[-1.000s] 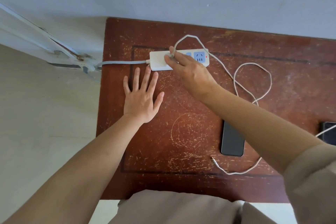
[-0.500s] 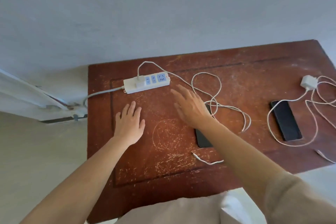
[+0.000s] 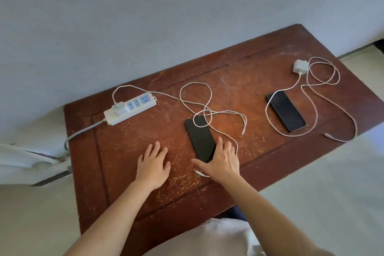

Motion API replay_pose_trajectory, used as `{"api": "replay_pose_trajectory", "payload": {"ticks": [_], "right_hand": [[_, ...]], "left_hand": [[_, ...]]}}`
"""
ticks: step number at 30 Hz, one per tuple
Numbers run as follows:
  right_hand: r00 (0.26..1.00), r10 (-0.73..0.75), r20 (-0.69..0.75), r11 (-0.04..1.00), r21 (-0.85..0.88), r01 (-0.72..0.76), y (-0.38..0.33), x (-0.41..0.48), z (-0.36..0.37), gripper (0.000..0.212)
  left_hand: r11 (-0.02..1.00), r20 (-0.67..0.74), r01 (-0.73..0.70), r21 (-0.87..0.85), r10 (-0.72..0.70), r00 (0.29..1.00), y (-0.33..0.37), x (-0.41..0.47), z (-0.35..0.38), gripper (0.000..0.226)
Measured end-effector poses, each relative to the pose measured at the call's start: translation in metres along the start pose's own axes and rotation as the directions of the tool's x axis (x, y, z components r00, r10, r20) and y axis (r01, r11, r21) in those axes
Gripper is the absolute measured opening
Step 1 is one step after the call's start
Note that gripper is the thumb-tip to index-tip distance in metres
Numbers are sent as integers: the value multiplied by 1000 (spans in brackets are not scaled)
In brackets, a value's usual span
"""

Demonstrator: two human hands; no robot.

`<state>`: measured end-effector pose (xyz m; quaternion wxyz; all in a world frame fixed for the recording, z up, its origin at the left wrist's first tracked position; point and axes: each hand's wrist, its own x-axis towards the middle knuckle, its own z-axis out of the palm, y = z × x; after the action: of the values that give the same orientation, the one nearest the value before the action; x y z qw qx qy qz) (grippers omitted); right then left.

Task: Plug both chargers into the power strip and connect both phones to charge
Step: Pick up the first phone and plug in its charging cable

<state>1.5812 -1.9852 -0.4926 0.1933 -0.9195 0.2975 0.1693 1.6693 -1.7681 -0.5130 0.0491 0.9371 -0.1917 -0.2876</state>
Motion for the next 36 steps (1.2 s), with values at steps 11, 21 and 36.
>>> {"api": "replay_pose_trajectory", "payload": {"ticks": [11,21,36], "right_hand": [[999,41,24,942,332,-47,-1,2,-1,64],[872,-254,418,469,842,-267,15,-8,-23,56],[920,-277,276,850,516,101,9,-21,-9,78]], "left_hand": [[916,43,155,-369,-150,988,23,-2,-28,48],[145,333,343,-928,-87,939,48,-12,-76,98],[-294,214,156,-943,-179,960,29,-24,-57,61]]}}
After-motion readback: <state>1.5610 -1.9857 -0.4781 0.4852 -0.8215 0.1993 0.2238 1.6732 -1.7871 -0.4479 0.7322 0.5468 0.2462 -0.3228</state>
